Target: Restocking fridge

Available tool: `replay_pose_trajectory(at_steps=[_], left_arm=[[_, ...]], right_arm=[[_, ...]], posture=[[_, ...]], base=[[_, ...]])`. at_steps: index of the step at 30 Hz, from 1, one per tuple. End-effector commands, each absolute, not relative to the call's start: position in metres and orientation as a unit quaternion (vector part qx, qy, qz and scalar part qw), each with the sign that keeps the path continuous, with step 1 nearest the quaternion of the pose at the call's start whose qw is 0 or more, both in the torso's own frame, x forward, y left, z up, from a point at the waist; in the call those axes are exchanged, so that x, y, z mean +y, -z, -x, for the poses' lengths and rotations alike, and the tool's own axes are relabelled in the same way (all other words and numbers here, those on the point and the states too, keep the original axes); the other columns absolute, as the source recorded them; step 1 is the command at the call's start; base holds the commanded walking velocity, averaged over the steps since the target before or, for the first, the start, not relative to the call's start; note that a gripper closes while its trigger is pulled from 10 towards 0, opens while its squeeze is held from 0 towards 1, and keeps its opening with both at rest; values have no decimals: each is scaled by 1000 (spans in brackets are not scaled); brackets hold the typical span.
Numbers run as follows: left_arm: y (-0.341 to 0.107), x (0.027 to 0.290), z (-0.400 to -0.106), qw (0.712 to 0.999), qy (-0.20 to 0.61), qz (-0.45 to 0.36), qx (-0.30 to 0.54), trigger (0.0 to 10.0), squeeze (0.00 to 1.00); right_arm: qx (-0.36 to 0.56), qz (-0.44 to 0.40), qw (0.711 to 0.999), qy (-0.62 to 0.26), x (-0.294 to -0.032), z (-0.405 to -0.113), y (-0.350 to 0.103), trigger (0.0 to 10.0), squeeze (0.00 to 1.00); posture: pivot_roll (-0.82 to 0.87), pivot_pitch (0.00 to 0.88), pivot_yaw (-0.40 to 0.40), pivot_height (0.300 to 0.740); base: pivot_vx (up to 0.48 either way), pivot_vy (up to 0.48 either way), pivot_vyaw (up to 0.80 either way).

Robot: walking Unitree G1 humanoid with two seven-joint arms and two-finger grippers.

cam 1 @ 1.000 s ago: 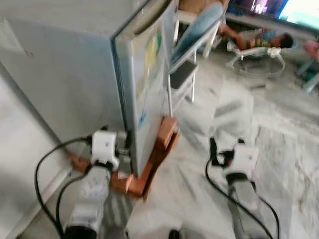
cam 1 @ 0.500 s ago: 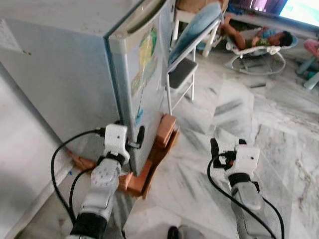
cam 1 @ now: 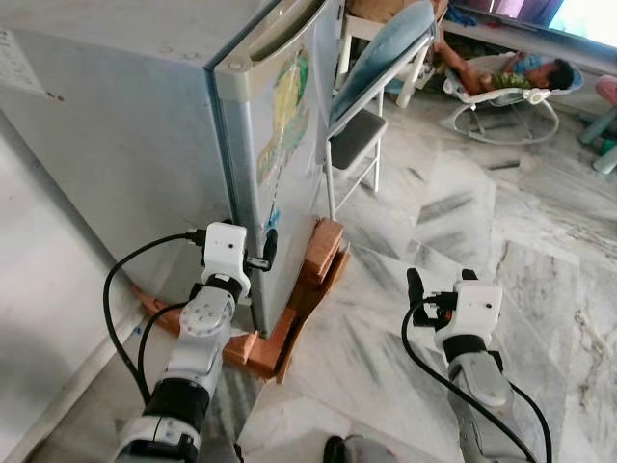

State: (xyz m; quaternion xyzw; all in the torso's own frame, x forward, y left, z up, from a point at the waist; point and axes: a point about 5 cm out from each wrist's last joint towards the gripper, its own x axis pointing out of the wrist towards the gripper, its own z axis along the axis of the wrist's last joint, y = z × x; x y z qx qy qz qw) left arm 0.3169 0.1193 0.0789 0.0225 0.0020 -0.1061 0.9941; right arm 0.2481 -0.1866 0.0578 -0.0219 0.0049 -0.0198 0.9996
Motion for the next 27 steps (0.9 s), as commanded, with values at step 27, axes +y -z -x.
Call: replay_pose_trajectory(at_steps=[27], left_arm=[[-91, 69, -321, 971, 240, -12, -11, 10000, 0]], right_arm=[[122, 10, 988, -90, -197, -195, -34, 10000, 0]], posture=[[58, 130, -64, 740]], base=[[0, 0, 0]])
